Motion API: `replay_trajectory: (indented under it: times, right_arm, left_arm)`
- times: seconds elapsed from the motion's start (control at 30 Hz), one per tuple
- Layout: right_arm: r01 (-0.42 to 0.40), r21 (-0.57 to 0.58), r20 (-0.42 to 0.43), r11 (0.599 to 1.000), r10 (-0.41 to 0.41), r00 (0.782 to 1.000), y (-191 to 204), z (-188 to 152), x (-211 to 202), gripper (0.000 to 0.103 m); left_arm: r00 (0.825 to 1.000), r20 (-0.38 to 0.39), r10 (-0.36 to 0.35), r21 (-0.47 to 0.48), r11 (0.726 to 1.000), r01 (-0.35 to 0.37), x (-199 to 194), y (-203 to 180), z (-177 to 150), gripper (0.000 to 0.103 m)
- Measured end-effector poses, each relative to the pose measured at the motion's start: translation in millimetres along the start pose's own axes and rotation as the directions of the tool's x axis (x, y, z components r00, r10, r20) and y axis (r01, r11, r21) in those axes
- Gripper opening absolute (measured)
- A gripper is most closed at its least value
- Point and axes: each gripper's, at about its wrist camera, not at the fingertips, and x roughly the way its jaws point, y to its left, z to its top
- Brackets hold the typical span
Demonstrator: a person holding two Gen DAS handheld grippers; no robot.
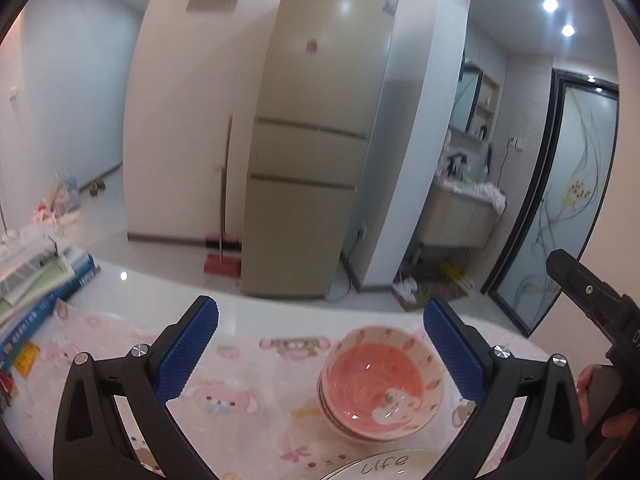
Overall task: Organize plates and bowls
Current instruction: 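Lower both tools toward the stacked pink strawberry bowls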
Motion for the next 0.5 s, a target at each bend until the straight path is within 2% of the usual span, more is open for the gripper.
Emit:
replay_trajectory:
  times: [0.1, 0.27, 0.37, 0.5]
  right_arm:
    - [-0.027, -0.016, -0.087, 0.999, 0.026, 0.996, 1, -15, 23, 0.103]
    - [-0.076, 0.031, -0.217, 0.997, 0.081, 0.973, -4, -40, 53, 0.103]
    - [-0.093, 0.112, -0.304, 0.989, 0.123, 0.945, -15, -53, 73, 0.103]
    - [-0.095, 0.247, -0.4, 0.964, 0.19, 0.896, -38, -69, 96, 0.103]
  left_arm:
    - [0.995, -0.091, -0.03, -0.028, 0.999, 0.027, 21, 6, -12, 0.102]
    - [0.972, -0.204, -0.113, -0.155, 0.985, 0.082, 45, 19, -28, 0.102]
    - [0.954, -0.263, -0.145, -0.204, 0.975, 0.092, 57, 24, -36, 0.102]
    - [0.925, -0.319, -0.208, -0.289, 0.95, 0.114, 68, 30, -45, 0.102]
